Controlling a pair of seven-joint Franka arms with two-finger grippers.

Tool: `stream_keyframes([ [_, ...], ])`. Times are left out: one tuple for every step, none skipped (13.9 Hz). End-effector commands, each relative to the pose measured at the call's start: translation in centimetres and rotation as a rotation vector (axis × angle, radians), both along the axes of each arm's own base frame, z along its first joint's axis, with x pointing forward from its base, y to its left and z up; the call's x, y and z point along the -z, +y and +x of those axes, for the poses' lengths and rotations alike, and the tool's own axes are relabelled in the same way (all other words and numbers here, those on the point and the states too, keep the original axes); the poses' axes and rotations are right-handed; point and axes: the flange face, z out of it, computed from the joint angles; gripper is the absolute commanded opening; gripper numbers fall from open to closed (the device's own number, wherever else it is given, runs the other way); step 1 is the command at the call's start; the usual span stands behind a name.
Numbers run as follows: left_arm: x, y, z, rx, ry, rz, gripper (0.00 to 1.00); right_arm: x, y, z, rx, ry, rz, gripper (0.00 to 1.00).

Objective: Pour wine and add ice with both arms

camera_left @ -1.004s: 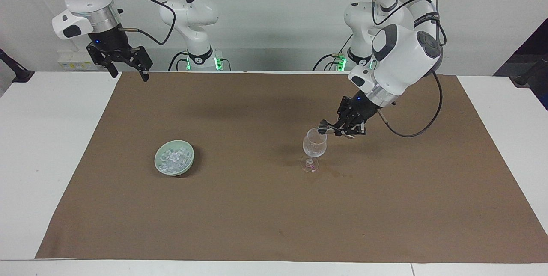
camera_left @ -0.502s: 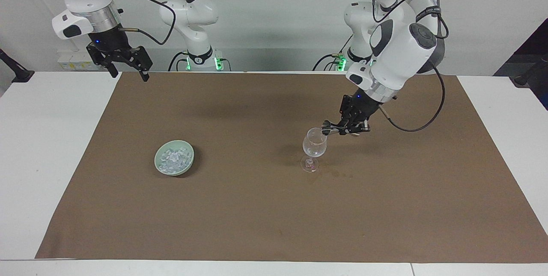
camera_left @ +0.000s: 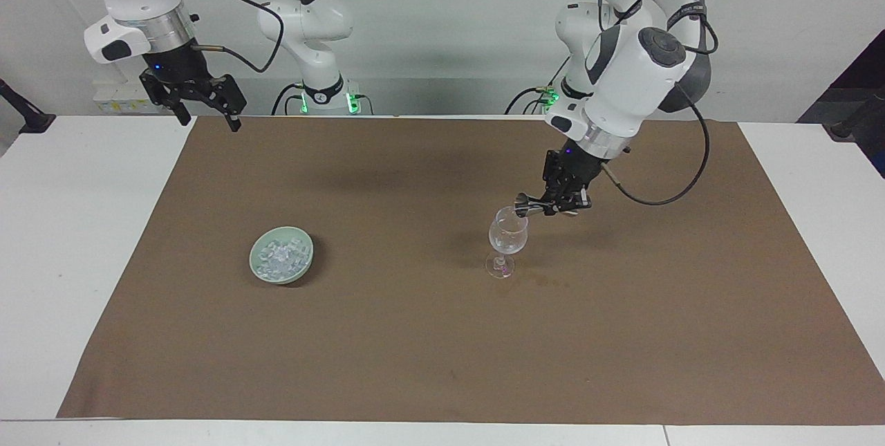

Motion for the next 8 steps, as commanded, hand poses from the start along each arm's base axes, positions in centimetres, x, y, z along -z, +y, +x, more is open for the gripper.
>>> stream_keyframes([
  [-1.3, -0.5, -0.2, -0.016, 0.002, 0.058, 0.0, 0.0, -0.2, 0.1, -0.012, -0.007, 0.019, 1.0],
  [-1.6, -0.6, -0.2, -0.025, -0.003, 0.068, 0.0, 0.0, -0.1, 0.1, -0.013, -0.007, 0.019, 1.0],
  [-1.5, -0.9, -0.3, -0.029, -0.007, 0.084, 0.0, 0.0, -0.1, 0.1, -0.013, -0.007, 0.019, 1.0],
  [-1.3, -1.4, -0.5, -0.029, -0.002, 0.093, 0.0, 0.0, -0.1, 0.1, -0.013, -0.007, 0.019, 1.0],
  [-1.3, -1.5, -0.5, -0.037, 0.001, 0.094, 0.0, 0.0, -0.1, 0.1, -0.015, -0.007, 0.019, 1.0],
  [-1.2, -1.6, -0.6, -0.038, 0.003, 0.096, 0.0, 0.1, -0.1, 0.2, -0.013, -0.005, 0.019, 1.0],
  [-1.1, -1.6, -0.6, -0.036, -0.001, 0.11, 0.0, 0.0, -0.2, 0.1, -0.013, -0.007, 0.019, 1.0],
  [-1.1, -1.8, -0.7, -0.042, -0.004, 0.122, 0.0, 0.0, -0.1, 0.1, -0.013, -0.007, 0.019, 1.0],
])
